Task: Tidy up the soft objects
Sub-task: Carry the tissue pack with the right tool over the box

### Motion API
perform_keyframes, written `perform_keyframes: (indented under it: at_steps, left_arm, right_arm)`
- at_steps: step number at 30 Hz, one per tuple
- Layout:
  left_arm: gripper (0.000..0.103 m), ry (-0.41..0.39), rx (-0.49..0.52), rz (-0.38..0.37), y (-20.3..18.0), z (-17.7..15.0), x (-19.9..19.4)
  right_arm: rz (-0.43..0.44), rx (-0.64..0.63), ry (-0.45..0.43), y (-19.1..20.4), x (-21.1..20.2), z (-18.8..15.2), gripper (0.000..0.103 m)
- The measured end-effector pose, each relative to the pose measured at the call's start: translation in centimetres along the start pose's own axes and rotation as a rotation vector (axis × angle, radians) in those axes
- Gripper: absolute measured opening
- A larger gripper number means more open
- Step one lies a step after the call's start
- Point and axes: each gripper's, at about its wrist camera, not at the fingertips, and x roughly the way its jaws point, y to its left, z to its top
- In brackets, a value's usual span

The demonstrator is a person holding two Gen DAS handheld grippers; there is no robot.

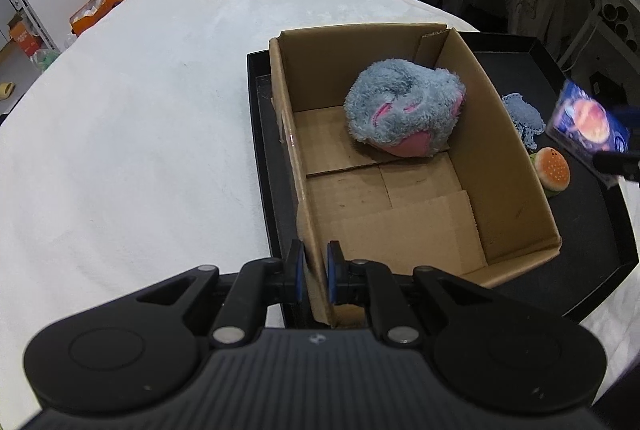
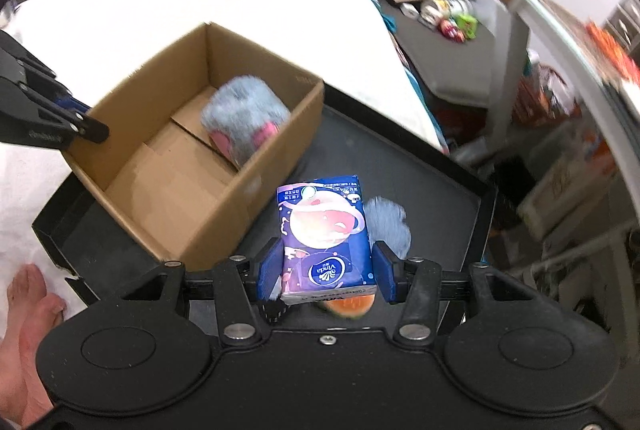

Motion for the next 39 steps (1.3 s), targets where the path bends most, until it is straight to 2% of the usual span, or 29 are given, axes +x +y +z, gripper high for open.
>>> perform_keyframes:
  at_steps: [10,16,31,37,39]
  left_arm:
    - [0.010,0.006,-0.021,-0.019,0.6,-0.1,0.3]
    - [0.010,0.023,-0.066,-0.034,1.1,0.2,0.6]
    - [0.010,0.051,-0.138,-0.063,2.2,0.5,1.2]
    - [0.010,0.062,-0.162,-0.074,2.7,0.6,1.6]
    - [0.011,0.066,-0.170,-0.075,2.7,0.6,1.6]
  right_arm:
    - [0.007,-0.200,-0.029,1.9,-0.2,6.0,0.048]
    - [0.028,-0.307,-0.028,3.8,0.9,8.3,0.048]
    - [0.098,-0.468,-0.005,7.2,5.4,10.9,0.048]
    - [0.138,-0.495,-0.037,8.2,6.7,11.7,0.049]
    - [0.140,-0.511,-0.058,8.5,7.0,11.8,0.052]
